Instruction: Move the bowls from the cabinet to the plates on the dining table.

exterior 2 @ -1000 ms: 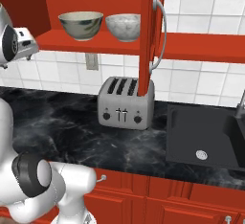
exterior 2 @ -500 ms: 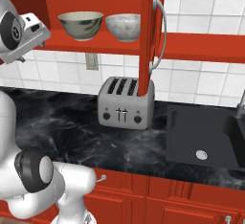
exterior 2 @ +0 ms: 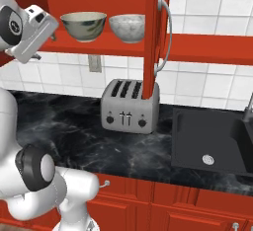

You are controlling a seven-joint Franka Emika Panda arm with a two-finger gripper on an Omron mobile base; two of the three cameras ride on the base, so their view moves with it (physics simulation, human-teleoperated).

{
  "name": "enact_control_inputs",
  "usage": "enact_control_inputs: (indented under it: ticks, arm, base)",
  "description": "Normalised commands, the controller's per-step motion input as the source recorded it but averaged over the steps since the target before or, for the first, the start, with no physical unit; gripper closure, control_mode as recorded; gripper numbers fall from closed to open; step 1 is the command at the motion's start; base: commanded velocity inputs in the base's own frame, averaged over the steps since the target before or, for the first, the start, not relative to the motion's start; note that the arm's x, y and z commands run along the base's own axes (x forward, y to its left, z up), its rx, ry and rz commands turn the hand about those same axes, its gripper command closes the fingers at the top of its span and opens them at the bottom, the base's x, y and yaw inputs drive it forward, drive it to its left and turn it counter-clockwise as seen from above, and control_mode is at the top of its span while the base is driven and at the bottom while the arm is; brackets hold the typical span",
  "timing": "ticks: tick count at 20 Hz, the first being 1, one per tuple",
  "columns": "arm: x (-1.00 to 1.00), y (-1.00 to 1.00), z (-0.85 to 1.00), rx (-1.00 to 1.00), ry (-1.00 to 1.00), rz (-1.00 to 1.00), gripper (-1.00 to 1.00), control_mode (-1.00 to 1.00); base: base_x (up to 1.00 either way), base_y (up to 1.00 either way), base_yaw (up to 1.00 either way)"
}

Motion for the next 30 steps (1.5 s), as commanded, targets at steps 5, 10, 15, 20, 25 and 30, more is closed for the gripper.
enact_control_inputs:
  ticks: [5, 10, 15, 20, 25, 30]
  arm:
    - [0.30, -0.16, 0.02, -0.24, -0.06, 0.00, -1.00, -1.00]
    - [0.37, -0.15, 0.06, -0.17, -0.05, 0.00, -1.00, -1.00]
    - [0.37, -0.12, 0.12, -0.03, -0.02, 0.00, -1.00, -1.00]
    - [0.18, -0.01, 0.25, -0.01, -0.03, 0.00, -1.00, -1.00]
    - [0.27, 0.00, 0.26, -0.02, -0.01, 0.00, -1.00, -1.00]
    - [0.46, 0.00, 0.04, -0.01, 0.00, 0.01, -1.00, -1.00]
  base:
    - [0.00, 0.00, 0.00]
    - [0.00, 0.00, 0.00]
    - [0.00, 0.00, 0.00]
    - [0.00, 0.00, 0.00]
    - [0.00, 0.00, 0.00]
    - [0.00, 0.00, 0.00]
